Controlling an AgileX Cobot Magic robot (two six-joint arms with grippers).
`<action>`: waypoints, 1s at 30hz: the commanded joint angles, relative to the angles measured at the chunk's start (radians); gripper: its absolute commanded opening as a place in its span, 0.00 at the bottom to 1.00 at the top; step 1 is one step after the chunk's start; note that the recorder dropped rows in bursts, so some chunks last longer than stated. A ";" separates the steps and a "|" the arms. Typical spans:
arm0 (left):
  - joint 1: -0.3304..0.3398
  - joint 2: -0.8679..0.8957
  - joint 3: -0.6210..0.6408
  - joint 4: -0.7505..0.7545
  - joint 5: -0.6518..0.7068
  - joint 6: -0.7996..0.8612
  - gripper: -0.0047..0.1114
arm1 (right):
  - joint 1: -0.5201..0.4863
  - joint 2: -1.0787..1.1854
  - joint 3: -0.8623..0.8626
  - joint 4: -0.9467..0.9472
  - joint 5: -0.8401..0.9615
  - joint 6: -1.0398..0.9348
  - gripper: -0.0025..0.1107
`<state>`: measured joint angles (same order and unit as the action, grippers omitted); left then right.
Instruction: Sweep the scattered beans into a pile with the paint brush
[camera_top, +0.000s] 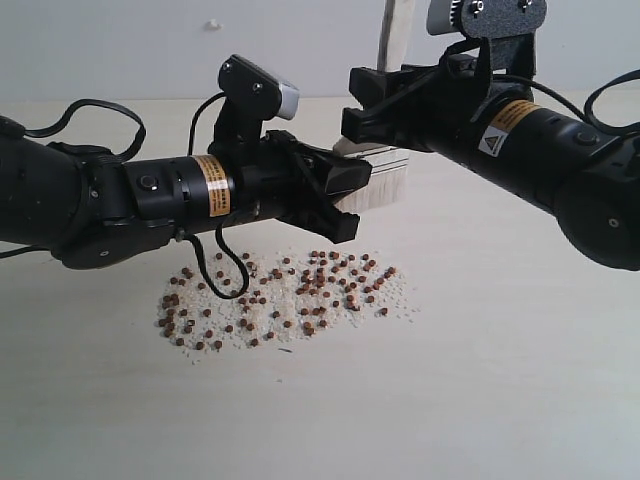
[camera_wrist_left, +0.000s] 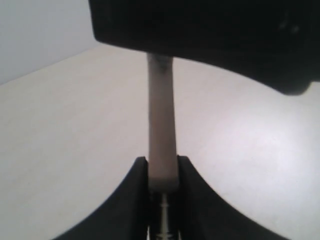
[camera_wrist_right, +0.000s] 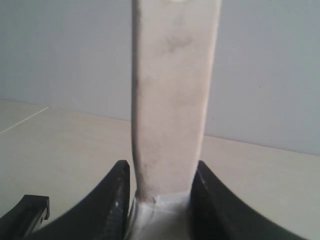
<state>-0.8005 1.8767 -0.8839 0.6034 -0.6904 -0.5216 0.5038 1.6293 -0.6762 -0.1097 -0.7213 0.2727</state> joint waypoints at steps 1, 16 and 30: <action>-0.003 -0.002 0.000 -0.002 -0.024 -0.005 0.04 | 0.002 0.001 -0.009 -0.005 -0.003 -0.018 0.02; -0.003 -0.004 0.000 0.074 -0.022 -0.008 0.33 | 0.002 0.001 -0.009 0.000 0.000 -0.008 0.02; -0.003 -0.061 0.000 0.230 0.090 -0.181 0.50 | -0.009 -0.014 -0.009 0.094 0.007 -0.065 0.02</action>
<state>-0.8005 1.8453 -0.8839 0.7794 -0.6679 -0.6463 0.5061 1.6332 -0.6783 -0.0610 -0.7125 0.2318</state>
